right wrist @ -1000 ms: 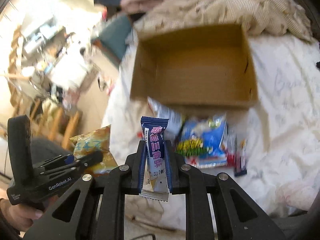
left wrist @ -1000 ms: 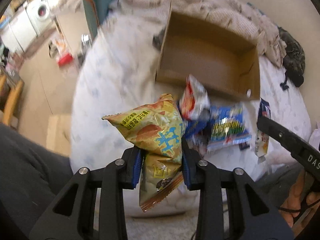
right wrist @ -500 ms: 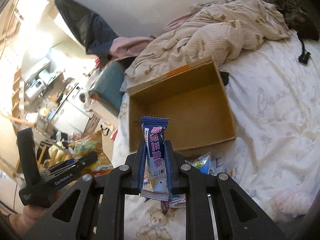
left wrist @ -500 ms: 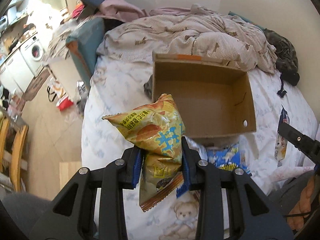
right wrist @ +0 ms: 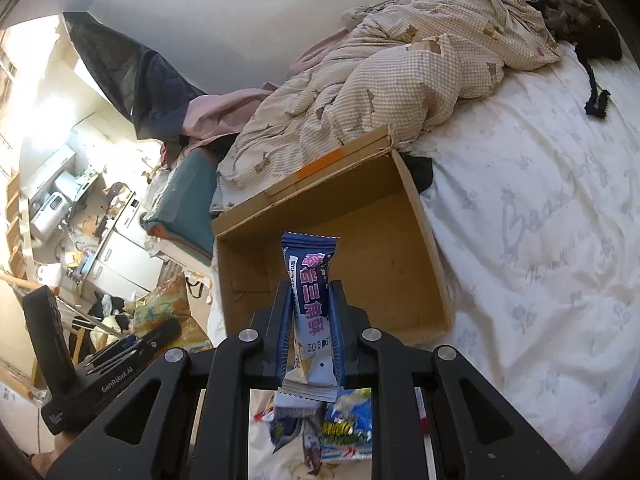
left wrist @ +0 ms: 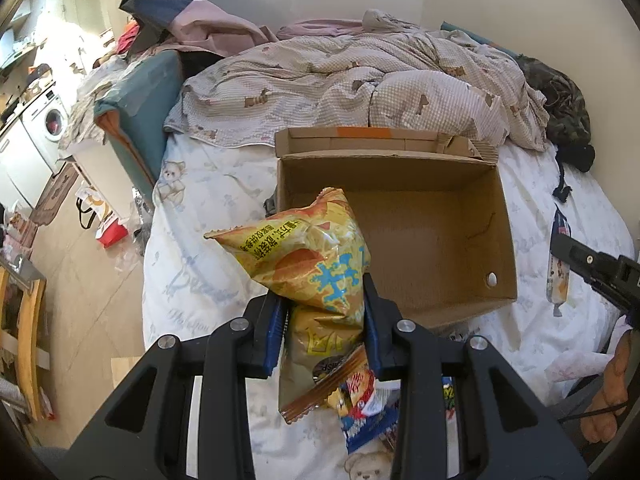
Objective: Organize snacks
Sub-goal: 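Carry both snacks over the box and release them inside with both tools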
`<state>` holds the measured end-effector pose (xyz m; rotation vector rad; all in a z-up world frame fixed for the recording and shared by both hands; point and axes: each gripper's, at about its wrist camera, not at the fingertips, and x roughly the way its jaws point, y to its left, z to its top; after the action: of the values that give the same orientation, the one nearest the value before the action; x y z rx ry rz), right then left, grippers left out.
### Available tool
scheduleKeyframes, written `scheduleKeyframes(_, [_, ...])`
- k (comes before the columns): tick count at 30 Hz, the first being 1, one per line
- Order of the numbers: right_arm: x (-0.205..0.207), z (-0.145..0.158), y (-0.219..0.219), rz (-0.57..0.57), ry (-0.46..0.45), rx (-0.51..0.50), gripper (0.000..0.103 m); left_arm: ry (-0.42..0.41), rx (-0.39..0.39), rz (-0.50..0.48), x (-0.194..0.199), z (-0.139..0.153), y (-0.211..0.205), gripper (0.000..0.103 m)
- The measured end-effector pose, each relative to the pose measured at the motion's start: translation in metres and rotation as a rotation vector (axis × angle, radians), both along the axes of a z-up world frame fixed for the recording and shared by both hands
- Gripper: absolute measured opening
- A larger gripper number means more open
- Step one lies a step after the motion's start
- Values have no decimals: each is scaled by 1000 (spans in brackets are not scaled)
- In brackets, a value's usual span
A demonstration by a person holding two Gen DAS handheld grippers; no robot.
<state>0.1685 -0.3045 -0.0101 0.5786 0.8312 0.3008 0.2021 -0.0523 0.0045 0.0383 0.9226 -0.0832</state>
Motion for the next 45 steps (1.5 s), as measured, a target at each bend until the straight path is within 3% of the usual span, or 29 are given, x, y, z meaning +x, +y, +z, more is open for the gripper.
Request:
scheduleKeyframes(6, [29, -12, 3, -5, 38, -47, 19, 7, 18, -35, 25, -17, -12, 29])
scheduleKeyframes(10, [51, -29, 9, -14, 107, -141, 19, 5, -8, -65, 33, -31, -17, 29])
scheduleKeyframes(14, [61, -43, 16, -2, 159, -172, 19, 14, 8, -84, 39, -46, -23, 30])
scheduleKeyframes(27, [68, -62, 19, -3, 202, -161, 19, 36, -10, -67, 57, -61, -22, 30])
scheduleKeyframes(45, [69, -64, 19, -7, 207, -148, 21, 81, -51, -54, 62, -70, -15, 32])
